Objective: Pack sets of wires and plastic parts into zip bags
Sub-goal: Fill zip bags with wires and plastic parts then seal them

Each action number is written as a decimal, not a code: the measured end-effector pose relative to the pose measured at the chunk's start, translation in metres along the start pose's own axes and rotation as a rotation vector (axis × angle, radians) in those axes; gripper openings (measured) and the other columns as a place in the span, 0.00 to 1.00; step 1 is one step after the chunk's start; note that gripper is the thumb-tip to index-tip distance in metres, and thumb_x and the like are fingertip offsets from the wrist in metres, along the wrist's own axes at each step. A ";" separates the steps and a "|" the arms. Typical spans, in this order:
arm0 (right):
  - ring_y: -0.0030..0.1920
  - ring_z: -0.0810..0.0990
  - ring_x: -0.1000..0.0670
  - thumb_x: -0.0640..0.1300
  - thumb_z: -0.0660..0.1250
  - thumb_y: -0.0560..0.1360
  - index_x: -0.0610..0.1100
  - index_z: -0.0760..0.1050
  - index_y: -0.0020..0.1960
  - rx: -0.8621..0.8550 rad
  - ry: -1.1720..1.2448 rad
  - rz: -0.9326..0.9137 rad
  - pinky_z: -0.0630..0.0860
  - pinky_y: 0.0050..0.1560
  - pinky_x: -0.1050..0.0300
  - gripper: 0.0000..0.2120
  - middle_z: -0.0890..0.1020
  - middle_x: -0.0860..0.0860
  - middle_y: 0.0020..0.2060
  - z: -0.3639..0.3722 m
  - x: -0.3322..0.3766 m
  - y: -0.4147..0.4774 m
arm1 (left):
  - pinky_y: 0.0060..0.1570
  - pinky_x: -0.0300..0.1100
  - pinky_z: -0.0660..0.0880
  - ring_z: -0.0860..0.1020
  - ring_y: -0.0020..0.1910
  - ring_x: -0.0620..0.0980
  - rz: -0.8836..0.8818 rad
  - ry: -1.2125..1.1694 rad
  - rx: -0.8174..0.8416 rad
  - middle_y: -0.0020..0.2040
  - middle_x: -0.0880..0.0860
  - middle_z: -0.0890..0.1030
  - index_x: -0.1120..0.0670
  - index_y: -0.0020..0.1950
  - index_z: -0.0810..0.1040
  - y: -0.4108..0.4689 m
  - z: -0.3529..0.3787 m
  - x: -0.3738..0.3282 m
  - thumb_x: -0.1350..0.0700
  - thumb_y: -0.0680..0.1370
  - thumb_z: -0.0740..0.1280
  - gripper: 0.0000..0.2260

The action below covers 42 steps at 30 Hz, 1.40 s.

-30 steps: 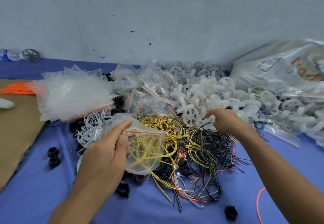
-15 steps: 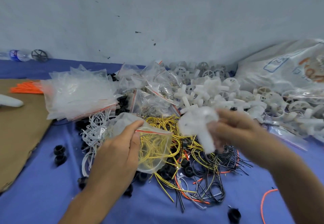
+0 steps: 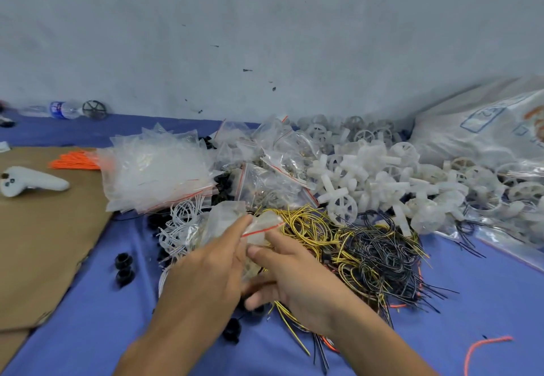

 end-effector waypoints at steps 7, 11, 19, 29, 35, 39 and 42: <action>0.34 0.85 0.46 0.46 0.54 0.82 0.53 0.60 0.64 0.079 -0.939 -0.130 0.76 0.25 0.60 0.11 0.83 0.44 0.52 -0.004 0.014 0.000 | 0.40 0.43 0.70 0.80 0.44 0.52 0.002 -0.132 -0.086 0.47 0.48 0.84 0.39 0.70 0.73 0.012 -0.007 0.009 0.41 0.82 0.51 0.20; 0.40 0.81 0.47 0.44 0.55 0.77 0.55 0.65 0.47 0.036 -1.230 -0.318 0.73 0.37 0.54 0.06 0.74 0.55 0.42 0.008 0.030 0.006 | 0.53 0.48 0.74 0.80 0.55 0.51 0.052 -0.090 -0.020 0.57 0.47 0.83 0.40 0.69 0.73 0.019 -0.006 -0.004 0.43 0.81 0.51 0.20; 0.59 0.74 0.38 0.39 0.57 0.79 0.38 0.73 0.58 -0.158 -1.698 -0.361 0.62 0.51 0.52 0.11 0.77 0.39 0.56 0.033 0.030 0.027 | 0.54 0.34 0.71 0.79 0.53 0.37 0.141 -0.230 0.005 0.54 0.39 0.83 0.38 0.61 0.78 0.023 -0.011 -0.019 0.46 0.80 0.57 0.14; 0.35 0.81 0.50 0.51 0.59 0.80 0.51 0.75 0.55 -0.113 -1.188 -0.506 0.78 0.36 0.50 0.08 0.83 0.50 0.39 0.015 0.092 0.005 | 0.22 0.51 0.70 0.68 0.25 0.48 -0.080 -0.589 -0.237 0.28 0.47 0.73 0.37 0.44 0.68 0.065 -0.050 0.034 0.48 0.80 0.65 0.09; 0.55 0.80 0.54 0.49 0.62 0.81 0.51 0.81 0.60 -0.416 -1.494 -0.411 0.75 0.58 0.54 0.12 0.83 0.56 0.56 -0.067 0.108 0.052 | 0.30 0.50 0.75 0.73 0.26 0.48 0.001 -0.585 -0.073 0.30 0.49 0.72 0.41 0.48 0.71 0.066 -0.055 0.031 0.47 0.80 0.63 0.02; 0.73 0.65 0.42 0.47 0.57 0.83 0.42 0.70 0.71 -0.267 -1.711 -0.109 0.59 0.74 0.46 0.19 0.67 0.43 0.74 -0.100 0.065 0.104 | 0.30 0.35 0.70 0.76 0.32 0.47 0.055 -0.327 -0.024 0.36 0.46 0.77 0.37 0.53 0.78 0.056 -0.054 0.024 0.49 0.82 0.58 0.10; 0.74 0.63 0.40 0.44 0.54 0.82 0.39 0.65 0.72 -0.274 -1.722 -0.070 0.62 0.73 0.43 0.20 0.64 0.43 0.75 -0.107 0.056 0.116 | 0.37 0.27 0.68 0.75 0.39 0.40 0.044 -0.249 -0.077 0.43 0.37 0.76 0.38 0.51 0.77 0.048 -0.055 0.016 0.52 0.80 0.63 0.08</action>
Point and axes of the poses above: each hand's wrist, its own y-axis towards the middle knuckle, its own z-axis out of the palm, x = y × z, the point moved 5 cm from there along y, towards the middle knuckle
